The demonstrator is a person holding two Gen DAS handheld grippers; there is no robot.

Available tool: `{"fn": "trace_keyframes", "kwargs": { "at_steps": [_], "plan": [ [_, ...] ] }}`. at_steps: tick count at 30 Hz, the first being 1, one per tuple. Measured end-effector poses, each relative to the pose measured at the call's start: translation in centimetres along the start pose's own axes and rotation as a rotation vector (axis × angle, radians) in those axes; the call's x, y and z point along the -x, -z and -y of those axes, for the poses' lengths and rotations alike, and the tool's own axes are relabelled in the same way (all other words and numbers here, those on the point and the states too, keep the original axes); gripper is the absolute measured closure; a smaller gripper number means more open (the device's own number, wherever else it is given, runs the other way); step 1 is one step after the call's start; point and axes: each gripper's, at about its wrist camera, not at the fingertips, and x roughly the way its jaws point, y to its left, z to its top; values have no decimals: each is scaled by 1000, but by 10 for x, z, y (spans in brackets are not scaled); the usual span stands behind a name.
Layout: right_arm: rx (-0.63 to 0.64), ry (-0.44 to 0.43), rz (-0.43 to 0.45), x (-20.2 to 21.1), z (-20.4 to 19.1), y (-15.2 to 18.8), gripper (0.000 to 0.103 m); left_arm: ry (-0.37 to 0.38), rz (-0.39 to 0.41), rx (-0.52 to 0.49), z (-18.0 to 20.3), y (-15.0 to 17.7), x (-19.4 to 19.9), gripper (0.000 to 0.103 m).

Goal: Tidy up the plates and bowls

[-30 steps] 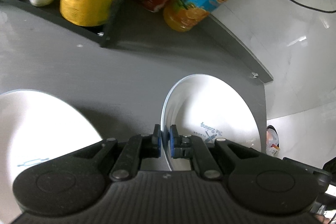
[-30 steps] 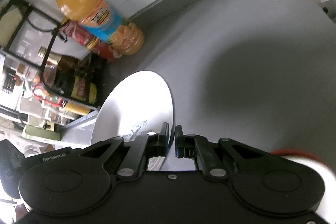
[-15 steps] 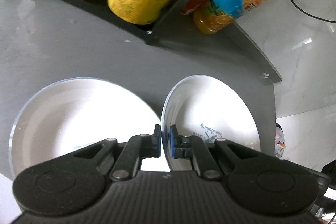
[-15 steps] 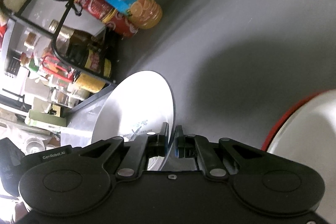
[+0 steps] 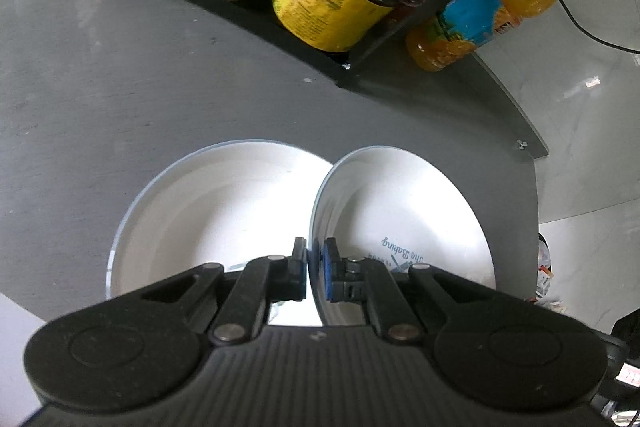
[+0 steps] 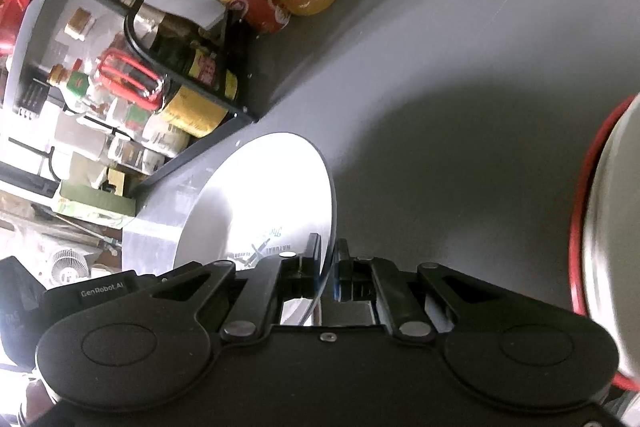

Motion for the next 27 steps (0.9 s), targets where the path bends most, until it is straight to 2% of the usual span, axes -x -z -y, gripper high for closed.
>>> {"fn": "trace_keyframes", "kwargs": {
  "at_steps": [13,27],
  "plan": [
    [40,12,6,-8,-16,25,97,-8,-4,0,-27,10,12,97],
    [84,74,4,-13,-35,53,97,-35,-44,-10,-50,24,7,96]
  ]
}}
